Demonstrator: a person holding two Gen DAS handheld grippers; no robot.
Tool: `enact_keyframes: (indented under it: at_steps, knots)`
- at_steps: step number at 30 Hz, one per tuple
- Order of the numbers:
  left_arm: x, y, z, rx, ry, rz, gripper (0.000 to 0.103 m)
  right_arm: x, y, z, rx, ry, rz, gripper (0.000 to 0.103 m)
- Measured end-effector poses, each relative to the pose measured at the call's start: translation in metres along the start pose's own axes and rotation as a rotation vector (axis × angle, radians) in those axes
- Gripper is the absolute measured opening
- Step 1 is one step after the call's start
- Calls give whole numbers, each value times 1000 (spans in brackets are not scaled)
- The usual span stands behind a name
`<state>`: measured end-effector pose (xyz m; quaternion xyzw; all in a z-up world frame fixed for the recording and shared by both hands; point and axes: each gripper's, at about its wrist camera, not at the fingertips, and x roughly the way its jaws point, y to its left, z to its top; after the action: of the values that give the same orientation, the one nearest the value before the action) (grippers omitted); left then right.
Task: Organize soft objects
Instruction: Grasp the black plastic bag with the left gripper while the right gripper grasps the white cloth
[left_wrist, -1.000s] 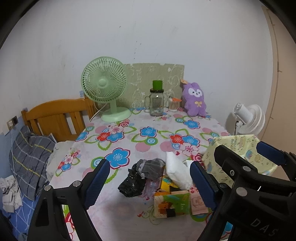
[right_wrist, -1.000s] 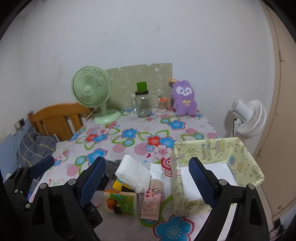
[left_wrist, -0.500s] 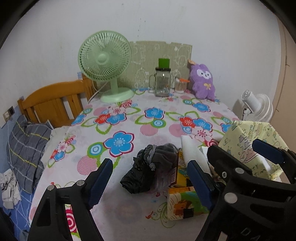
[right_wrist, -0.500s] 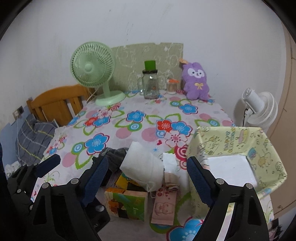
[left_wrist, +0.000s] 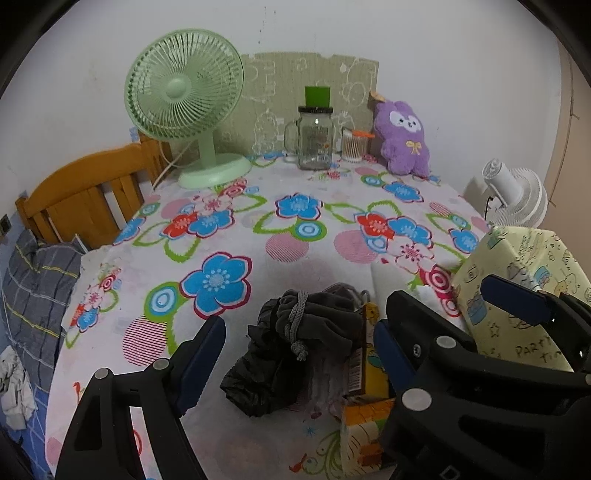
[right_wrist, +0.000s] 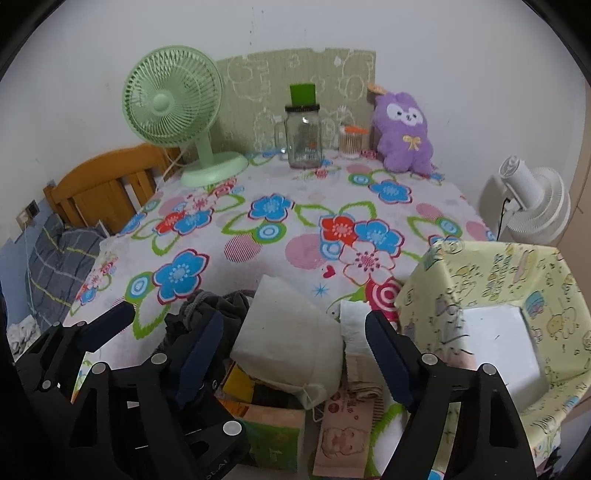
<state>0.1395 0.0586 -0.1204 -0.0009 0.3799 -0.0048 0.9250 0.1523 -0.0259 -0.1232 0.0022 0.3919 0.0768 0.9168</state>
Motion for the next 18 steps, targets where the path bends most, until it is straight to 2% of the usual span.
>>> enact_keyframes:
  at_steps: [8, 13, 15, 17, 18]
  knots:
    - [24, 2, 5, 1, 50, -43, 79, 26, -2, 3, 29, 54, 21, 76]
    - [37, 1, 0, -2, 87, -60, 77, 39, -5, 0, 52, 102, 40, 64]
    - [39, 1, -2, 6, 91, -58, 75, 44, -6, -2, 62, 120, 54, 55]
    - [40, -2, -4, 31, 80, -23, 68, 48, -6, -3, 64, 137, 51, 47]
    - [40, -2, -5, 38, 75, -9, 60, 50, -6, -4, 65, 143, 53, 42]
